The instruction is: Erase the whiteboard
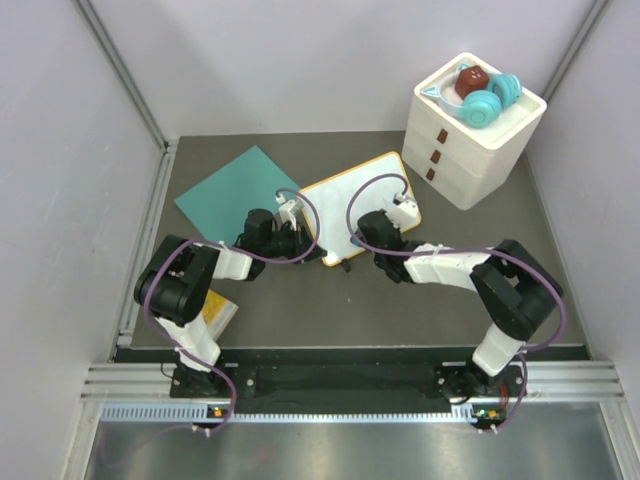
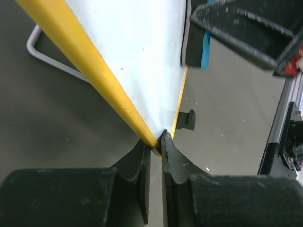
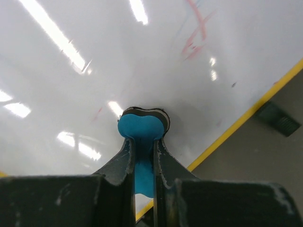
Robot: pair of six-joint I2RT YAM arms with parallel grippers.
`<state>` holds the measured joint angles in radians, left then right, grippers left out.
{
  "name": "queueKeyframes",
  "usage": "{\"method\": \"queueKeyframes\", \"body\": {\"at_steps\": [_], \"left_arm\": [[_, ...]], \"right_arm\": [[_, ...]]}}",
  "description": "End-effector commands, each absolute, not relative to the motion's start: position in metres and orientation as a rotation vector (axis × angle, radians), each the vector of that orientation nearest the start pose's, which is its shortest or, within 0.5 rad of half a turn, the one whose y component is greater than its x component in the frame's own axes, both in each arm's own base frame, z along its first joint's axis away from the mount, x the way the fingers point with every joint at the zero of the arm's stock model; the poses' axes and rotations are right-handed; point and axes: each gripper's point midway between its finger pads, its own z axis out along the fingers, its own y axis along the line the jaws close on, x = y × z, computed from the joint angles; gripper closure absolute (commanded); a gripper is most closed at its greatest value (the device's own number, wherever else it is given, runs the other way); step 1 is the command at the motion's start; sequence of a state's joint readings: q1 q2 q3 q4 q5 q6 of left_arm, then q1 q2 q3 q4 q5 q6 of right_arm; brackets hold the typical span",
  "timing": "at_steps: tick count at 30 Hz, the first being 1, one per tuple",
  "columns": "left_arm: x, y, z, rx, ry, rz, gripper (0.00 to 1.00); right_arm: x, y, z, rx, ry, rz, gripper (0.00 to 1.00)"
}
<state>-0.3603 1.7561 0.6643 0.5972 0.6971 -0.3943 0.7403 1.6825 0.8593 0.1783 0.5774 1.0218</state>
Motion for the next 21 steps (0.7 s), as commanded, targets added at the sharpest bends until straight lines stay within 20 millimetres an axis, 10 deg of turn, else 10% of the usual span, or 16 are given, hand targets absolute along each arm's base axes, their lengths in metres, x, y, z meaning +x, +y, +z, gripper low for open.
{"method": "queueKeyframes", "body": {"at_steps": [1, 6, 17, 21], "left_arm": [[0.329, -0.222, 0.000, 0.379, 2.267, -0.871, 1.00], [0.328, -0.223, 0.000, 0.393, 2.268, -0.871, 1.00], [0.327, -0.224, 0.000, 0.401, 2.267, -0.876, 1.00], [0.327, -0.224, 0.000, 0.401, 2.267, -0.875, 1.00]], "right_arm": [[0.312, 0.321, 0.027, 0.444, 2.282, 0.646, 1.00], [0.313, 0.316, 0.024, 0.464, 2.268, 0.602, 1.00], [0.349, 0.235, 0.039, 0.665, 2.141, 0.371, 1.00], [0.347, 0.241, 0.036, 0.658, 2.153, 0.421, 1.00]]}}
